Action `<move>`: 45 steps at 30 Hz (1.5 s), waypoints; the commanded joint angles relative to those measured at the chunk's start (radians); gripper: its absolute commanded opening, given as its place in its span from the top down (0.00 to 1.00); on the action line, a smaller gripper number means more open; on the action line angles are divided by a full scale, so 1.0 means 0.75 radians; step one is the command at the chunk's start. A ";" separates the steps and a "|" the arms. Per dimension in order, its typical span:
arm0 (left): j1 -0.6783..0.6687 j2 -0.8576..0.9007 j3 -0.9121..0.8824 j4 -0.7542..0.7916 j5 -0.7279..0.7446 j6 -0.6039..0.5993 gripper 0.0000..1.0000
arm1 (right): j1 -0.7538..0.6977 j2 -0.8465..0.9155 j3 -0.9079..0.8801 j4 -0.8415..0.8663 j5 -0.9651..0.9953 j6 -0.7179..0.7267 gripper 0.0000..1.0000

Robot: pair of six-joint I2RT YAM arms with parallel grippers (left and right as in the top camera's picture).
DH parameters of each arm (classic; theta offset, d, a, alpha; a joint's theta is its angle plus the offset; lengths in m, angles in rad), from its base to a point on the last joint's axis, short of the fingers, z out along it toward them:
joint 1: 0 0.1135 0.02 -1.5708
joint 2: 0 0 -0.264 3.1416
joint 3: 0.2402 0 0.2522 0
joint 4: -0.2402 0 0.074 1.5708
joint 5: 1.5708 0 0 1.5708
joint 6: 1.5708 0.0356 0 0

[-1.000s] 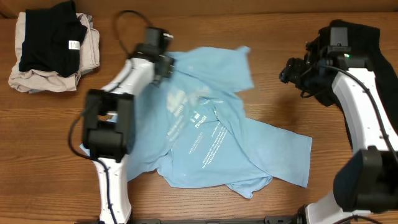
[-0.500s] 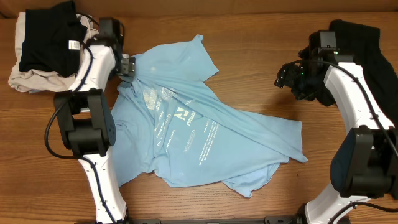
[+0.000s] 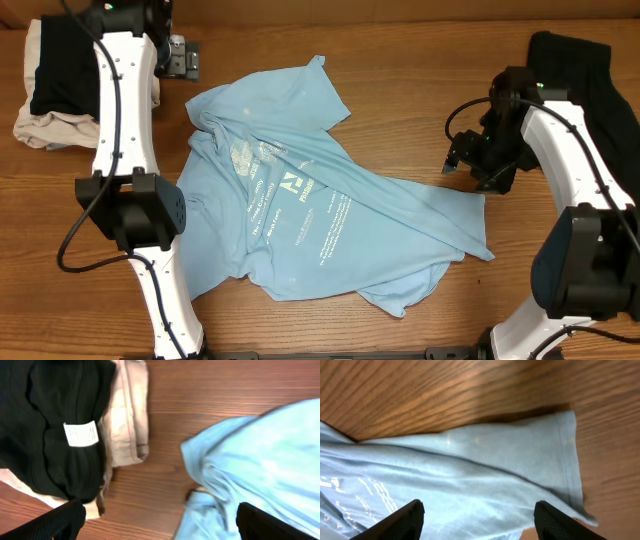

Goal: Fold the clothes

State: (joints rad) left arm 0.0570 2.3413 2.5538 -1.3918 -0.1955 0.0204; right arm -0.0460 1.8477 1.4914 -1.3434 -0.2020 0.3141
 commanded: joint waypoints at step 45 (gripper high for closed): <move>0.000 -0.007 0.097 0.093 0.256 0.003 0.00 | -0.020 -0.703 -1.212 0.833 0.436 0.826 0.95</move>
State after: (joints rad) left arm 0.0570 2.3413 2.6114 -1.3231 -0.0177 0.0208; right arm -0.0582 1.3262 0.5861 -0.7292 0.0967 0.9257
